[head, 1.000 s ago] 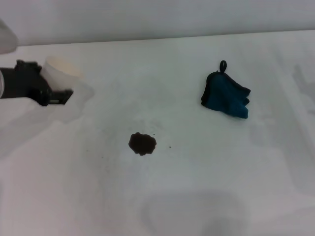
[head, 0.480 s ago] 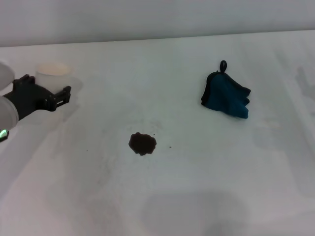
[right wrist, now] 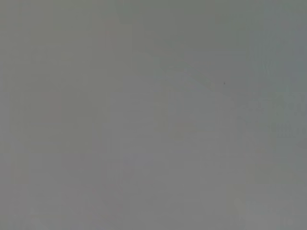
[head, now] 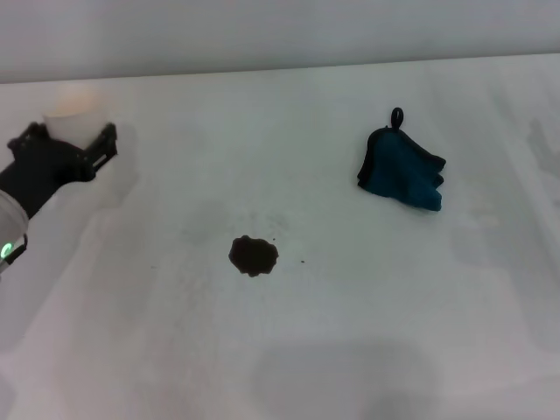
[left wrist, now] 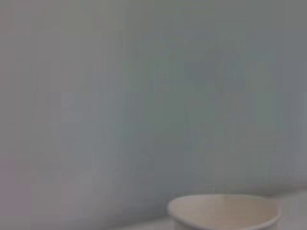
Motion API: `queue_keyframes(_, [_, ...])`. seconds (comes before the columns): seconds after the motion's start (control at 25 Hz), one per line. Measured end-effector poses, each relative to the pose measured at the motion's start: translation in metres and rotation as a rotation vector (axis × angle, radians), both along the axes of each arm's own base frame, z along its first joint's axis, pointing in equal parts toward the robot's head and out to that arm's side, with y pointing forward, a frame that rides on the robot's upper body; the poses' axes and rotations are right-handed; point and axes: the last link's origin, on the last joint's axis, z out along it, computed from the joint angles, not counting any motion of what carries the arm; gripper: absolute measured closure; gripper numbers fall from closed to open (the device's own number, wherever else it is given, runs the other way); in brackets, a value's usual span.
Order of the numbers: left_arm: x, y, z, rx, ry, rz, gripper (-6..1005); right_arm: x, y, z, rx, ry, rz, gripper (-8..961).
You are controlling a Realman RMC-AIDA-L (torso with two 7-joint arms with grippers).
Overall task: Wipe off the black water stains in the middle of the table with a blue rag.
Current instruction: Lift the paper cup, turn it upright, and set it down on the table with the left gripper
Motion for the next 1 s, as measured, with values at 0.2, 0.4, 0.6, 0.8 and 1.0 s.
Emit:
queue_keyframes(0.2, [-0.014,-0.004,-0.001,0.058,0.032,-0.013,223,0.0,0.0,0.0,0.0,-0.001,0.0,146])
queue_keyframes(0.4, [-0.024,-0.006,-0.005,0.044,0.046,0.018,222,0.0,0.0,0.0,0.0,-0.001,0.0,146])
queue_keyframes(0.6, [-0.027,-0.009,-0.009,0.028,0.08,0.013,220,0.002,0.0,-0.001,-0.007,0.001,-0.012,146])
queue_keyframes(0.8, [-0.031,-0.012,-0.01,0.02,0.085,0.023,216,0.003,-0.001,-0.001,-0.008,0.003,-0.016,146])
queue_keyframes(1.0, [-0.034,-0.018,-0.013,0.001,0.097,0.023,217,0.004,-0.003,-0.001,-0.008,0.002,-0.022,147])
